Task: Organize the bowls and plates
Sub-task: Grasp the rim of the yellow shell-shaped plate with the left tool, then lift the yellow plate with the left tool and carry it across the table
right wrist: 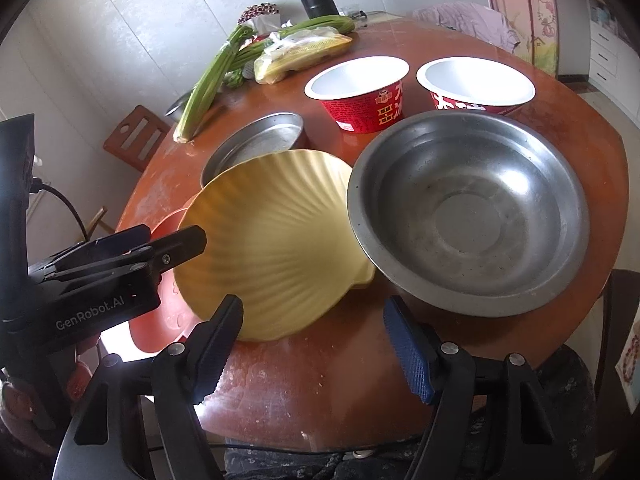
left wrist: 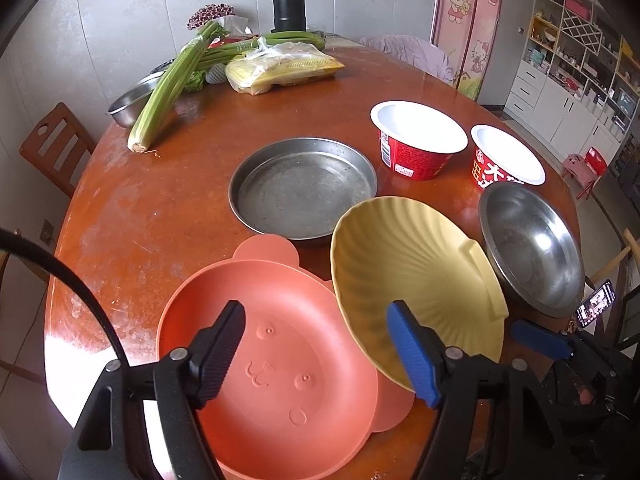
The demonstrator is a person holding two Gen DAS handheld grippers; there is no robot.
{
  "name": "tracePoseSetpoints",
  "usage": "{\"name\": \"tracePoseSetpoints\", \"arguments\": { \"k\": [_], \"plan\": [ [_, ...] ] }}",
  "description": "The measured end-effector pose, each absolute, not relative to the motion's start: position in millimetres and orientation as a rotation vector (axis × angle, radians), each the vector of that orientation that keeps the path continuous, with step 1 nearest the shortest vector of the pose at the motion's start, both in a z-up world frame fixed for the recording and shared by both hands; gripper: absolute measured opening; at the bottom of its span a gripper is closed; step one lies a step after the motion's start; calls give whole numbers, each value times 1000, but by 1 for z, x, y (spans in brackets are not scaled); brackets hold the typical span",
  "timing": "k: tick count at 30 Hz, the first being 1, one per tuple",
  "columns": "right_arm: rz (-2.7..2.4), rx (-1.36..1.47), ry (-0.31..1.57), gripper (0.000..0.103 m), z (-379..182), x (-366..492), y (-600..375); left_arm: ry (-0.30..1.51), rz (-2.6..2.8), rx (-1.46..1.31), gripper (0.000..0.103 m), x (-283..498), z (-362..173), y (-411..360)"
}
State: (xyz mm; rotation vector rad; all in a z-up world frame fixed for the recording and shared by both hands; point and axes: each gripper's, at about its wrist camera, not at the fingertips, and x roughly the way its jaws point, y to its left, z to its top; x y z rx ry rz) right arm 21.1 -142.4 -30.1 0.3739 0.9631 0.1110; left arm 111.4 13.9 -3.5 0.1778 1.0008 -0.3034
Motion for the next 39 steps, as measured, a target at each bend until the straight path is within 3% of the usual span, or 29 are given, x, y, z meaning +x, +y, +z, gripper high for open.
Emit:
{"name": "tracePoseSetpoints", "arguments": {
  "k": [8, 13, 15, 39],
  "plan": [
    [96, 388, 961, 62, -37, 32, -142, 1026, -338, 168, 51, 115, -9, 9],
    [106, 387, 947, 53, -40, 36, -143, 1062, -379, 131, 29, 117, -18, 6],
    [109, 377, 939, 51, -40, 36, -142, 1065, -401, 130, 26, 116, -19, 2],
    [206, 306, 889, 50, -20, 27, -123, 991, -330, 156, 26, 89, 8, 20]
  ]
}}
